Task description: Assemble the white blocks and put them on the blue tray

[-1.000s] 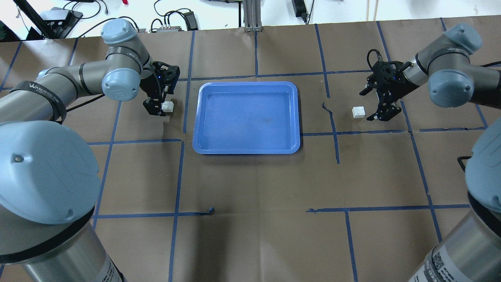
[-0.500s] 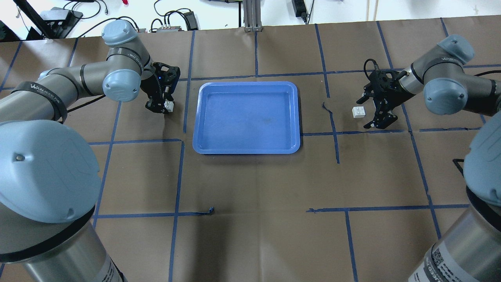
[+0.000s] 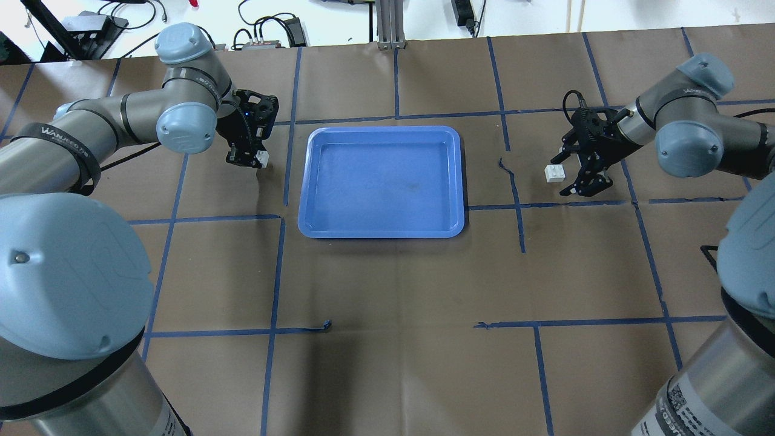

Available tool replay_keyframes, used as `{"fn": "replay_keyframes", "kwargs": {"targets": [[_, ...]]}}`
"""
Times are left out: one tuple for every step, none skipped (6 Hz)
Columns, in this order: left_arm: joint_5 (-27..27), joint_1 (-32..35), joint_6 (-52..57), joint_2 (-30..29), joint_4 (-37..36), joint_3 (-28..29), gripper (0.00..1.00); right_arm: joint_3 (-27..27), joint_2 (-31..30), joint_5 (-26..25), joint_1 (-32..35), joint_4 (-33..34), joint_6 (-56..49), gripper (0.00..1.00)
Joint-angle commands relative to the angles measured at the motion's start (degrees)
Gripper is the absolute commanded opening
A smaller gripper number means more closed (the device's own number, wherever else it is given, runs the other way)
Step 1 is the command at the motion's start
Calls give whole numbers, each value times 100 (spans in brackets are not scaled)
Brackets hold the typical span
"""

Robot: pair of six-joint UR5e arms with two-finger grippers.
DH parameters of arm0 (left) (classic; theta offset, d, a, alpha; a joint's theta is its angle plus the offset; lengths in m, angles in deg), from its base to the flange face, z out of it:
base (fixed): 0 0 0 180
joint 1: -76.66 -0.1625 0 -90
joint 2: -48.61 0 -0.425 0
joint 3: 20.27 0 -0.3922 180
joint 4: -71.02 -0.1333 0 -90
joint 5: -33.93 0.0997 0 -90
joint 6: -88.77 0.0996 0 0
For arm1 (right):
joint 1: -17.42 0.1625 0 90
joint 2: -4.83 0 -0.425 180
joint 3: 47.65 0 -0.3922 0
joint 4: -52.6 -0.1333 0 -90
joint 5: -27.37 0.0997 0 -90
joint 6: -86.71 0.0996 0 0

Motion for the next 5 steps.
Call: {"fn": "replay_keyframes", "kwargs": {"targets": [[-6, 520, -594, 432, 244, 66, 0, -5, 9, -6, 0, 107, -12, 53], [-24, 837, -1208, 477, 281, 102, 0, -5, 0, -15, 0, 107, -12, 41], [-93, 1119, -1562, 417, 281, 93, 1, -5, 0, -15, 0, 107, -12, 31], [-94, 1461, -1574, 233, 203, -20, 2, 3, 0, -6, 0, 99, -3, 25], [-103, 1769, -1879, 110, -7, -21, 2, 64, -9, -6, 0, 90, 6, 25]]}}
